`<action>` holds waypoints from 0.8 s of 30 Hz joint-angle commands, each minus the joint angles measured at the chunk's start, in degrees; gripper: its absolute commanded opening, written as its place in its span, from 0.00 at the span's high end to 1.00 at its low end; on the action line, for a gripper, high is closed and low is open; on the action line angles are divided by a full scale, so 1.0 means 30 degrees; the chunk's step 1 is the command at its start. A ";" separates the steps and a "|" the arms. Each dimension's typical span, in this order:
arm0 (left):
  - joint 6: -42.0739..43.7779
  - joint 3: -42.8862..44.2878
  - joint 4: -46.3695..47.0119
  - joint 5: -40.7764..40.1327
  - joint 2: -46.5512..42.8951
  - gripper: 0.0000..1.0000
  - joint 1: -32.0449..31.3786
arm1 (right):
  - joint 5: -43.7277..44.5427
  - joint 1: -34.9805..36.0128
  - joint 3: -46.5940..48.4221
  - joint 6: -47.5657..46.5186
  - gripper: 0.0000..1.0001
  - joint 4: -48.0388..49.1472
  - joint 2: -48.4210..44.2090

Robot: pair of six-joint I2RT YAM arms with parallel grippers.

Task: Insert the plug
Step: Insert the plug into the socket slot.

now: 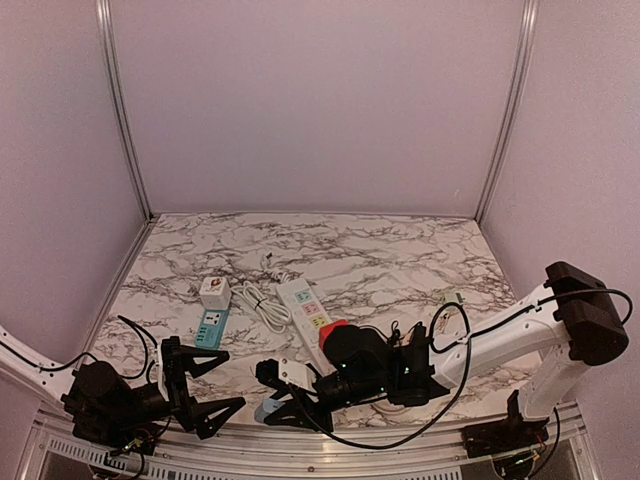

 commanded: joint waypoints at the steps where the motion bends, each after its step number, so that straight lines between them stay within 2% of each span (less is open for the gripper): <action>1: 0.0215 0.0588 -0.0433 -0.0596 -0.0033 0.01 -0.0192 | 0.0431 -0.0094 0.0812 -0.0390 1.00 -0.0023 -0.0065; 15: -0.0389 0.0256 -0.1850 -0.2069 -0.1895 0.01 -0.0327 | 0.2052 -0.0079 0.1068 -0.0371 1.00 -0.0581 0.0301; 24: -0.1685 0.0452 -0.2969 -0.5797 -0.1214 0.01 -0.0326 | 0.3912 -0.0715 0.0708 0.0661 1.00 -0.0589 -0.0142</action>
